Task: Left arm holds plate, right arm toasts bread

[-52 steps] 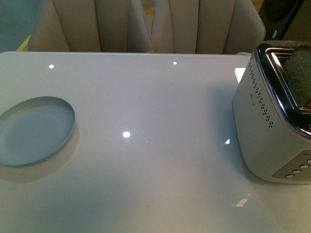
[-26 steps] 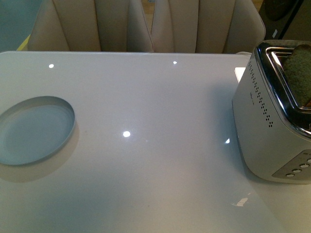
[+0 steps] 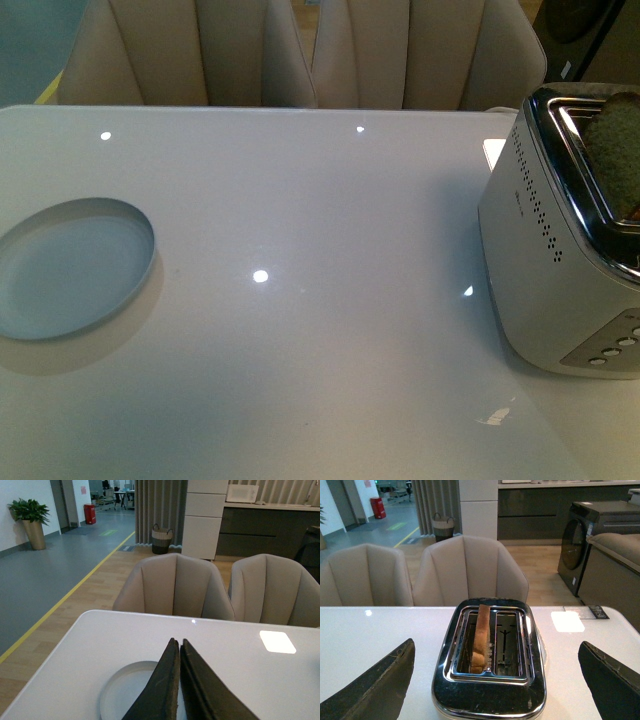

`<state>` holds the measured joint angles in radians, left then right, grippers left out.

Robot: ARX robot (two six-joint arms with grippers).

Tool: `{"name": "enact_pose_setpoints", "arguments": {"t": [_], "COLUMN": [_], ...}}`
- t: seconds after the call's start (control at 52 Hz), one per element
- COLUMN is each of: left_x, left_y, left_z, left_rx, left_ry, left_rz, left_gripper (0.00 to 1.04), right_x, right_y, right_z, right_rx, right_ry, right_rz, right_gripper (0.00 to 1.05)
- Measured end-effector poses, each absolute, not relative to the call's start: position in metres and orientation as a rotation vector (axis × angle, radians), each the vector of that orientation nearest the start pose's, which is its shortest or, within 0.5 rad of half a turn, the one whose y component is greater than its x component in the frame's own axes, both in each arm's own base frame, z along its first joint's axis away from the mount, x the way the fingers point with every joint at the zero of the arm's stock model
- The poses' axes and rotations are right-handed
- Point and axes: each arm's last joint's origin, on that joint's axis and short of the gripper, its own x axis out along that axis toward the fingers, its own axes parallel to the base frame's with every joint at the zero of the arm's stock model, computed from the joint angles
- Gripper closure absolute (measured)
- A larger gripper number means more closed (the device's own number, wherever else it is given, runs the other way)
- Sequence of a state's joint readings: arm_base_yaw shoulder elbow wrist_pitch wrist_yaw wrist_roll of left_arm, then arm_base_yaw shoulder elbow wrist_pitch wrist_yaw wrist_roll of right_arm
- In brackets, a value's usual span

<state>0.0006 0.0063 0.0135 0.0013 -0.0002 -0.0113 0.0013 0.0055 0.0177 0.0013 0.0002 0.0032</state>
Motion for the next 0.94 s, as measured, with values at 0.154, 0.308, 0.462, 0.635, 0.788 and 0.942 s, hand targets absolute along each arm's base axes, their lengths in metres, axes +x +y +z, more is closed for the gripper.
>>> {"name": "enact_pose_setpoints", "arguments": {"t": [0.154, 0.308, 0.462, 0.635, 0.788, 0.942], "left_x": [0.0973, 0.0973, 0.0973, 0.0973, 0.0973, 0.0973], "left_y": [0.0001, 0.0001, 0.0001, 0.0001, 0.0001, 0.0001], "left_z": [0.1678, 0.1678, 0.1678, 0.1678, 0.1678, 0.1678], "left_rx": [-0.011, -0.011, -0.011, -0.010, -0.010, -0.010], "left_ry": [-0.009, -0.009, -0.009, -0.009, -0.009, -0.009], "left_rz": [0.001, 0.001, 0.001, 0.001, 0.001, 0.001], "left_gripper": [0.65, 0.41, 0.09, 0.07, 0.07, 0.07], "right_x": [0.0969, 0.0969, 0.0969, 0.0969, 0.0969, 0.0969], "right_y": [0.0001, 0.0001, 0.0001, 0.0001, 0.0001, 0.0001], "right_z": [0.1693, 0.1693, 0.1693, 0.1693, 0.1693, 0.1693], "right_rx": [0.003, 0.003, 0.003, 0.003, 0.003, 0.003], "right_ry": [-0.014, -0.014, -0.014, -0.014, -0.014, -0.014], "right_rz": [0.001, 0.001, 0.001, 0.001, 0.001, 0.001], "right_gripper": [0.09, 0.09, 0.09, 0.09, 0.09, 0.09]}}
